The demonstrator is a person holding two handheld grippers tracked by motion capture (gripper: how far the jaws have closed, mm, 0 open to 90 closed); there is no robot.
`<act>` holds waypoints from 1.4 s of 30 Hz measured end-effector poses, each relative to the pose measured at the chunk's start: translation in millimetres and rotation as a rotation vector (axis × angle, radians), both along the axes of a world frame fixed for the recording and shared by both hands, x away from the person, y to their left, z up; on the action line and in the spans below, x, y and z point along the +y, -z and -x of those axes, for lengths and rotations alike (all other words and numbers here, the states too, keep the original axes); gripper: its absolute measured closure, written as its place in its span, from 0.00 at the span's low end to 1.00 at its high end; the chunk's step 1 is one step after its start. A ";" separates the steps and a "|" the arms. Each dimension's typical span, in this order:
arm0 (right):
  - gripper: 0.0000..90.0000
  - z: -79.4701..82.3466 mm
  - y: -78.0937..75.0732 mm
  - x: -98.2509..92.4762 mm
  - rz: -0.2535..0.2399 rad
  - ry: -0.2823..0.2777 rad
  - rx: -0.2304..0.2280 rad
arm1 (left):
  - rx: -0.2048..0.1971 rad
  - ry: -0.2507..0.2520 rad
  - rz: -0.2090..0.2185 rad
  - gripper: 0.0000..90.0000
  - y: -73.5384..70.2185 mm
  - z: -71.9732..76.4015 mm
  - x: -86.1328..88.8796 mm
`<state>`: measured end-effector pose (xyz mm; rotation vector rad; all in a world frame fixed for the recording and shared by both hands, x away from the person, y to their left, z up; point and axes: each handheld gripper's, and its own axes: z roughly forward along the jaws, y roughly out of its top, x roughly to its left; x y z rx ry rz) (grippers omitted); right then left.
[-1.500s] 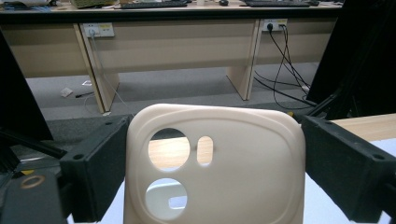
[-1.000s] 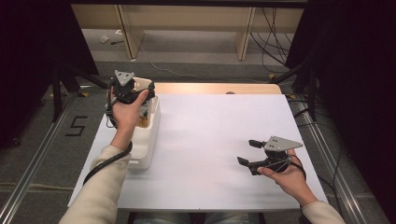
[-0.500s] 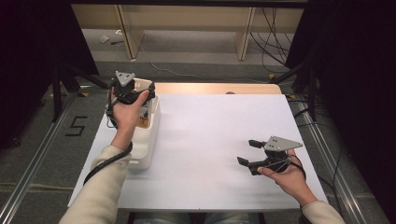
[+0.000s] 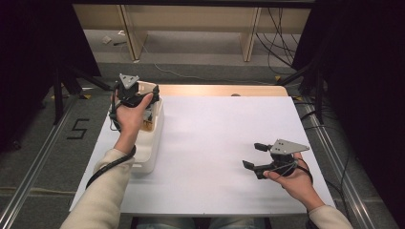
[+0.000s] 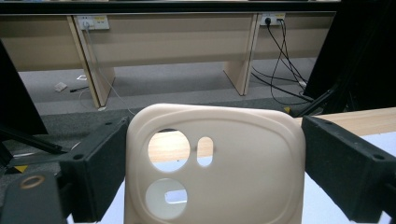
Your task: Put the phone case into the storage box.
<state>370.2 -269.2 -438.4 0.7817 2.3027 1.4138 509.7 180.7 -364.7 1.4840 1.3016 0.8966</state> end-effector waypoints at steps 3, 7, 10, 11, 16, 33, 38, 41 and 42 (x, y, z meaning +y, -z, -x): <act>0.22 -0.1 -0.1 -0.1 -0.002 0.001 -0.001 | 0.001 0.000 -0.001 0.12 0.3 -0.3 0.2; 0.22 -0.1 0.0 0.1 -0.001 0.002 -0.002 | 0.001 0.003 -0.003 0.12 0.6 -0.8 -0.3; 0.22 0.1 -0.2 0.4 0.000 0.001 -0.002 | 0.001 0.001 0.002 0.12 0.8 -1.5 0.4; 0.22 0.1 -0.2 0.5 0.000 0.001 -0.002 | 0.001 0.001 0.005 0.12 0.8 -1.6 0.7; 0.22 0.1 -0.2 0.4 0.000 0.002 -0.003 | 0.003 0.003 0.007 0.12 0.9 -2.2 1.1; 0.22 0.3 -0.2 0.8 -0.001 0.002 0.000 | 0.013 0.006 0.001 0.12 2.4 -7.3 -1.3; 0.22 0.2 -0.2 0.8 -0.001 0.002 0.000 | 0.016 0.007 -0.001 0.12 3.7 -8.5 -2.4; 0.22 0.3 -0.3 0.9 -0.001 0.001 0.000 | 0.019 0.005 -0.003 0.12 4.4 -9.4 -2.6; 0.22 0.3 -0.3 0.9 -0.001 0.001 0.000 | 0.020 0.006 -0.003 0.12 4.5 -9.7 -2.6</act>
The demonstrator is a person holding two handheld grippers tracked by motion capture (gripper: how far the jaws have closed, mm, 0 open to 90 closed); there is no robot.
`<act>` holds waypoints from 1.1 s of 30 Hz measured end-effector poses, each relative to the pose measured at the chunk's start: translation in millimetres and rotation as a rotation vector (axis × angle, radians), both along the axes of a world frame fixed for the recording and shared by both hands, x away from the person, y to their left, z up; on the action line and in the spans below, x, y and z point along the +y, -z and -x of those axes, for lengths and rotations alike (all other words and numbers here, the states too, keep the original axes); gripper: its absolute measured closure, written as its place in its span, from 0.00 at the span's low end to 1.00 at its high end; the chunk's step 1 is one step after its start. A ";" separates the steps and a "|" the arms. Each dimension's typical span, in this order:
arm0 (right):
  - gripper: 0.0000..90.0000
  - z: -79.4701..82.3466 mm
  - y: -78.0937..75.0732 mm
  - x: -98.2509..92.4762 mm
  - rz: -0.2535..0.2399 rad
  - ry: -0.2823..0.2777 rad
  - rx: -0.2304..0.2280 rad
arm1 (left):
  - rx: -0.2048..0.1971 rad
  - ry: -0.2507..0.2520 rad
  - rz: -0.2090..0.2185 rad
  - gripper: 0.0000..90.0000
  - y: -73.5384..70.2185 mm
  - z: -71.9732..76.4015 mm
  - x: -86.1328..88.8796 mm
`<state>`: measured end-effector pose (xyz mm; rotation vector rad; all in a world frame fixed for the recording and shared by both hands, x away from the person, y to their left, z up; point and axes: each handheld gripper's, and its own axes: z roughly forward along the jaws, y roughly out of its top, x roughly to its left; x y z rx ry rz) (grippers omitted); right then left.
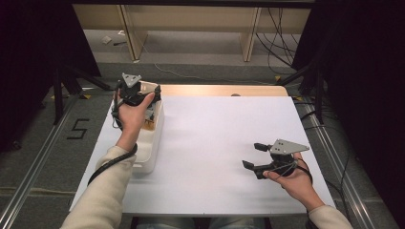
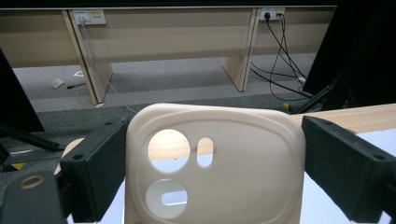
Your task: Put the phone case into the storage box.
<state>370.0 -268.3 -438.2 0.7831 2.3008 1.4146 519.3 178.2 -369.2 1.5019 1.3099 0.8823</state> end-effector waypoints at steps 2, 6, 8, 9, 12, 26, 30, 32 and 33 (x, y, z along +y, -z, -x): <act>0.22 0.0 0.1 0.1 0.001 0.000 0.000 | 0.001 0.000 -0.001 0.12 0.2 -0.7 -0.2; 0.22 -0.2 0.2 0.2 0.000 -0.001 0.000 | 0.003 -0.001 -0.001 0.12 0.3 -2.3 -0.3; 0.22 -0.1 0.2 0.2 0.001 -0.001 0.000 | 0.004 0.000 -0.003 0.12 0.2 -3.2 -0.4; 0.22 -0.1 0.2 0.3 0.000 -0.001 0.000 | 0.006 0.001 -0.004 0.12 0.1 -3.6 -0.4; 0.22 -0.1 0.2 0.4 -0.001 -0.001 0.001 | 0.007 0.001 -0.005 0.12 -0.1 -5.0 -0.7; 0.22 -0.3 0.4 0.7 -0.001 -0.002 0.003 | 0.023 0.009 -0.005 0.12 1.5 -10.7 0.1; 0.22 -0.2 0.5 0.8 -0.001 -0.002 0.004 | 0.026 0.010 -0.005 0.12 2.2 -11.9 0.0; 0.22 -0.2 0.4 0.7 -0.001 -0.001 0.004 | 0.029 0.009 -0.006 0.12 2.9 -12.5 0.2; 0.22 -0.3 0.5 0.6 -0.002 -0.001 0.004 | 0.030 0.008 -0.006 0.12 3.1 -12.8 0.4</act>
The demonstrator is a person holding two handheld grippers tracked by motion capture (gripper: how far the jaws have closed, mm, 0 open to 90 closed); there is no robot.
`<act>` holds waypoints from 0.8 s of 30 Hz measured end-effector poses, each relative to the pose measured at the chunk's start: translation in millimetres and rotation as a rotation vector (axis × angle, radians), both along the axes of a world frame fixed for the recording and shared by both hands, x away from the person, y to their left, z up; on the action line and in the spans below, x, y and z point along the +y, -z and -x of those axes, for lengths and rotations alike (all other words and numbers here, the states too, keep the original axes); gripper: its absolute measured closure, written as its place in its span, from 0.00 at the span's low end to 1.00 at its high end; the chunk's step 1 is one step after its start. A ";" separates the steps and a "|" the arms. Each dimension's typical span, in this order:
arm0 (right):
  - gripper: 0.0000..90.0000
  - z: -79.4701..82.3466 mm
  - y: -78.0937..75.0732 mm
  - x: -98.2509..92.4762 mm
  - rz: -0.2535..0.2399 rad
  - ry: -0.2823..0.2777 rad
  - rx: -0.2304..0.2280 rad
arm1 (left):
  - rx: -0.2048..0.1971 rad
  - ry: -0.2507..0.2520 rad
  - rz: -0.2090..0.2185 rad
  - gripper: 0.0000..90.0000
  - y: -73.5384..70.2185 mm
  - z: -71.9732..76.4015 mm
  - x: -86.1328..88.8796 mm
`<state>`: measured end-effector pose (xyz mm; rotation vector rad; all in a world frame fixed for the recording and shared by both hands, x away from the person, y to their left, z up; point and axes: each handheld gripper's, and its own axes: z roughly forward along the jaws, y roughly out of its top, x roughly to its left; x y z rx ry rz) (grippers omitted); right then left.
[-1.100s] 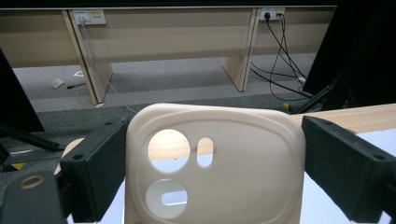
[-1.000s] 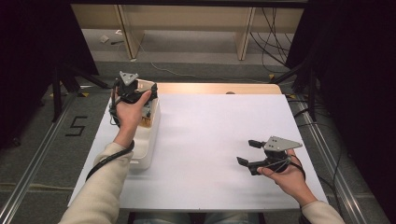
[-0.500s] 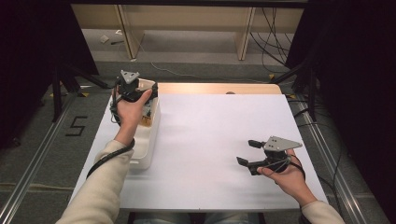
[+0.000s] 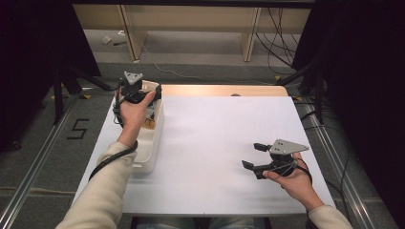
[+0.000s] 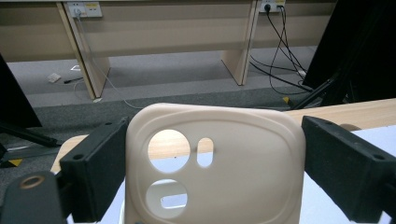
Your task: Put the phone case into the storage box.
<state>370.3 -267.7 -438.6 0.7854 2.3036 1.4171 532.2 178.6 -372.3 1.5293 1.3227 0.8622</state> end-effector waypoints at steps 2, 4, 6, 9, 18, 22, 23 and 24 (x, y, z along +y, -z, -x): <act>0.22 0.0 0.0 0.1 0.000 -0.001 0.000 | 0.003 0.000 0.002 0.12 0.4 -0.6 0.1; 0.22 0.0 0.1 0.2 0.001 -0.001 0.000 | 0.003 0.001 0.003 0.12 0.9 -1.3 -0.1; 0.22 -0.1 0.1 0.3 0.000 -0.001 0.000 | 0.006 0.000 0.002 0.12 1.1 -2.1 -0.1; 0.22 -0.1 0.1 0.2 0.001 -0.002 0.000 | 0.006 -0.001 0.004 0.12 1.1 -3.1 -0.4; 0.22 -0.1 0.0 0.1 0.000 -0.001 0.000 | 0.017 0.002 -0.004 0.12 1.2 -5.8 -0.1; 0.22 -0.1 0.0 0.2 0.002 -0.002 0.000 | 0.020 0.003 -0.005 0.12 1.2 -6.6 -0.3; 0.22 -0.1 0.0 0.3 0.002 -0.002 0.000 | 0.021 0.003 -0.005 0.12 1.3 -7.0 -0.3; 0.22 -0.1 0.0 0.3 0.003 -0.004 0.000 | 0.021 0.003 -0.005 0.12 1.4 -7.2 -0.2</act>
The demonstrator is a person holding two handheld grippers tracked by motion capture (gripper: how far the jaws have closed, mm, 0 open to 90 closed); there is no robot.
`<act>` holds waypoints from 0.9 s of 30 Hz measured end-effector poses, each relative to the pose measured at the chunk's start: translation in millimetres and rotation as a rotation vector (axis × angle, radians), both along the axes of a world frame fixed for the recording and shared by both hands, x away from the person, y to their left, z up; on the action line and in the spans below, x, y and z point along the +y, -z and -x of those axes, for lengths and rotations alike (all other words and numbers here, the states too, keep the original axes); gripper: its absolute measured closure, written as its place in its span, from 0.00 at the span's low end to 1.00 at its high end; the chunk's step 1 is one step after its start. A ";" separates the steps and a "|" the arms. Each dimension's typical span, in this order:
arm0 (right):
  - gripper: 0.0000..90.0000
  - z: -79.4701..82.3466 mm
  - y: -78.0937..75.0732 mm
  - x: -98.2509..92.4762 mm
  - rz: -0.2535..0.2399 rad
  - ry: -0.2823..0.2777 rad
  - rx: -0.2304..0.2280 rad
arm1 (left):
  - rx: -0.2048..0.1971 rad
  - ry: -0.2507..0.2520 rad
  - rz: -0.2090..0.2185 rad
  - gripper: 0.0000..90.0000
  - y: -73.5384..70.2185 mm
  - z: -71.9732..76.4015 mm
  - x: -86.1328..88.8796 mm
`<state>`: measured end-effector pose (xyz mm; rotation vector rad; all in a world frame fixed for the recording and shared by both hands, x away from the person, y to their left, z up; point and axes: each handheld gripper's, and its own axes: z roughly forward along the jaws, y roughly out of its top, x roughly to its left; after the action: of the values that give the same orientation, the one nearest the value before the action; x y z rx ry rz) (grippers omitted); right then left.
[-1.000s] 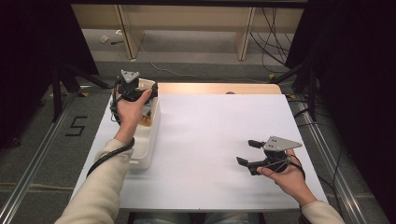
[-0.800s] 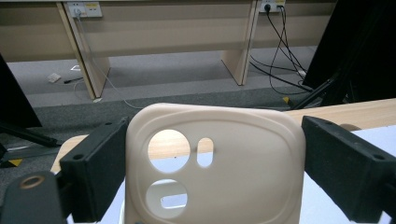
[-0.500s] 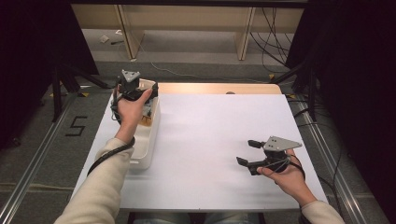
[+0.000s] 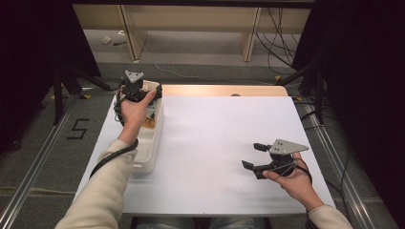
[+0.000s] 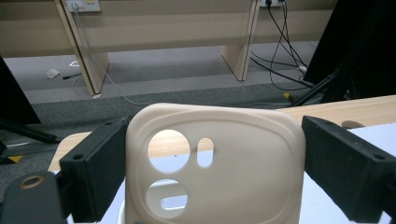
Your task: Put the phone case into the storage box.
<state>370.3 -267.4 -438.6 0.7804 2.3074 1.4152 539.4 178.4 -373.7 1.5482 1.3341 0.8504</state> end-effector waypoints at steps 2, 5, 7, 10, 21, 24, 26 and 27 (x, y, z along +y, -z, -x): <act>0.22 0.0 0.1 0.1 -0.001 0.001 -0.001 | 0.001 0.000 0.001 0.12 0.2 -0.6 -0.1; 0.22 0.0 0.0 0.0 0.000 0.000 0.000 | 0.004 0.000 -0.002 0.12 0.5 -1.3 -0.2; 0.22 -0.1 0.1 0.1 -0.001 0.000 -0.001 | 0.004 -0.001 -0.002 0.12 0.9 -1.6 -0.1; 0.22 0.0 0.1 0.2 -0.001 0.000 0.001 | 0.008 0.000 0.000 0.12 1.7 -2.4 0.5; 0.22 -0.1 0.1 0.3 -0.001 0.000 -0.001 | 0.018 -0.001 0.000 0.12 3.8 -5.1 1.2; 0.22 0.1 0.1 0.5 -0.002 0.000 0.002 | 0.021 0.000 0.000 0.12 3.9 -6.0 1.1; 0.22 0.1 0.1 0.5 -0.002 0.000 0.003 | 0.021 0.001 -0.001 0.12 4.2 -6.4 1.1; 0.22 0.2 0.1 0.5 -0.001 0.000 0.003 | 0.023 0.002 -0.002 0.12 4.2 -6.5 1.1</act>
<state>370.2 -266.9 -438.8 0.7828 2.3092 1.4168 545.9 179.5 -377.9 1.5649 1.3485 0.8357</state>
